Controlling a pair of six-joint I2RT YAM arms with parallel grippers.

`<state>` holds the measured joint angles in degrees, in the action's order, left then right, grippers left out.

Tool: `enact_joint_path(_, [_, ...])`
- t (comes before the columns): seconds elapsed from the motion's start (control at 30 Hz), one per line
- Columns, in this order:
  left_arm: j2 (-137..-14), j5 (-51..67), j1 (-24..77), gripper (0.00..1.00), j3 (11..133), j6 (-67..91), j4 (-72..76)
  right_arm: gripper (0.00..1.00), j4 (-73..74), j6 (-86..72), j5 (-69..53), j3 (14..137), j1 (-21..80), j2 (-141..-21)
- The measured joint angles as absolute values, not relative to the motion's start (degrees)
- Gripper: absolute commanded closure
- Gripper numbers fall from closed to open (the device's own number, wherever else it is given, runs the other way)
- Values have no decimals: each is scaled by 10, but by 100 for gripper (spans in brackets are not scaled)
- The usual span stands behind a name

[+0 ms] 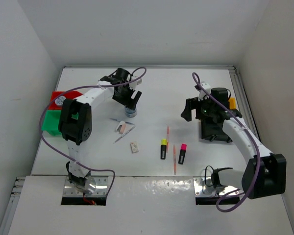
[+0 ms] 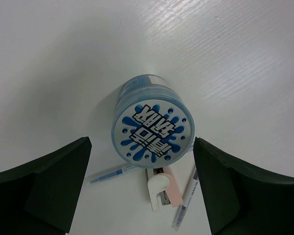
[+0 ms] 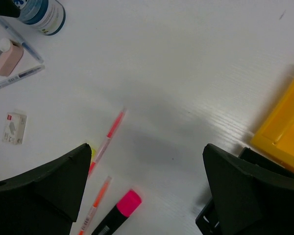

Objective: Sort the stationery into containers
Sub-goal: Pick up the stationery from the center of the board.

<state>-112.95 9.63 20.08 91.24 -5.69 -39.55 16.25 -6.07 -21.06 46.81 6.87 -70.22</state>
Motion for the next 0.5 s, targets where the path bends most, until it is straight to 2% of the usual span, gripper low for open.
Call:
enact_joint_path(0.33, [-1157,77,215,13,914,-57,-396,8,160,-72,-218,483,69,-733])
enact_joint_path(0.5, [-1160,68,218,19,914,-55,-393,8,159,-74,-223,488,69,-742])
